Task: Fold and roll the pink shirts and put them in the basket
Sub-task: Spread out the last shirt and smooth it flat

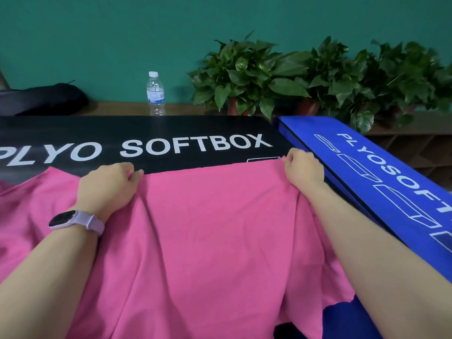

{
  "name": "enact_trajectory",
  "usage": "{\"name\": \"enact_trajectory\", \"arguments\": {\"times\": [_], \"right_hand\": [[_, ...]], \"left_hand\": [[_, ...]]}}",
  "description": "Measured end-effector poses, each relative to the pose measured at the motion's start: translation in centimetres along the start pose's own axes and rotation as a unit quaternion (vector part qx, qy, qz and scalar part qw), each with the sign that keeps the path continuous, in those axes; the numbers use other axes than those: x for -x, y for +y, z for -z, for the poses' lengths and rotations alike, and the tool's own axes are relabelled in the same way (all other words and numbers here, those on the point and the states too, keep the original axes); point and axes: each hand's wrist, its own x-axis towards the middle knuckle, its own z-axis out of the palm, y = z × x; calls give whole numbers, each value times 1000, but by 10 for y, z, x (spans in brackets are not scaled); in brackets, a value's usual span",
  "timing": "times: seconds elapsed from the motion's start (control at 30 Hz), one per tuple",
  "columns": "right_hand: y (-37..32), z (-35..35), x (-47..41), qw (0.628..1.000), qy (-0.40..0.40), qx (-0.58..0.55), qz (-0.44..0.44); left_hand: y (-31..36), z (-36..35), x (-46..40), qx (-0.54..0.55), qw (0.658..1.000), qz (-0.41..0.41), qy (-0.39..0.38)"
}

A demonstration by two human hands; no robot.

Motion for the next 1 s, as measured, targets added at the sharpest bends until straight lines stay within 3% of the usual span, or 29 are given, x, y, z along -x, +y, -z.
{"name": "enact_trajectory", "arguments": {"times": [0.3,0.5,0.67,0.73,0.8,0.9,0.93,1.0], "right_hand": [[7,-11,2,998,12,-35,-41],[3,-5,-12,995,-61,-5,-83],[-4,-15,-3,998,9,40,-54],[-10,-12,0,995,42,84,-17],[-20,-6,0,972,66,218,66],[-65,14,2,937,29,331,111],[-89,19,6,944,22,308,114],[-147,22,23,980,20,142,137]], "left_hand": [[2,-1,-5,19,999,26,-6],[-2,-9,-7,15,999,22,21],[-1,-15,-9,0,999,14,29],[1,-15,-8,-5,999,1,35],[4,-13,-6,-24,999,-8,32],[7,-10,-3,-40,999,-4,11],[8,-10,-3,-39,999,-3,8],[8,-10,-2,-34,999,-3,11]]}}
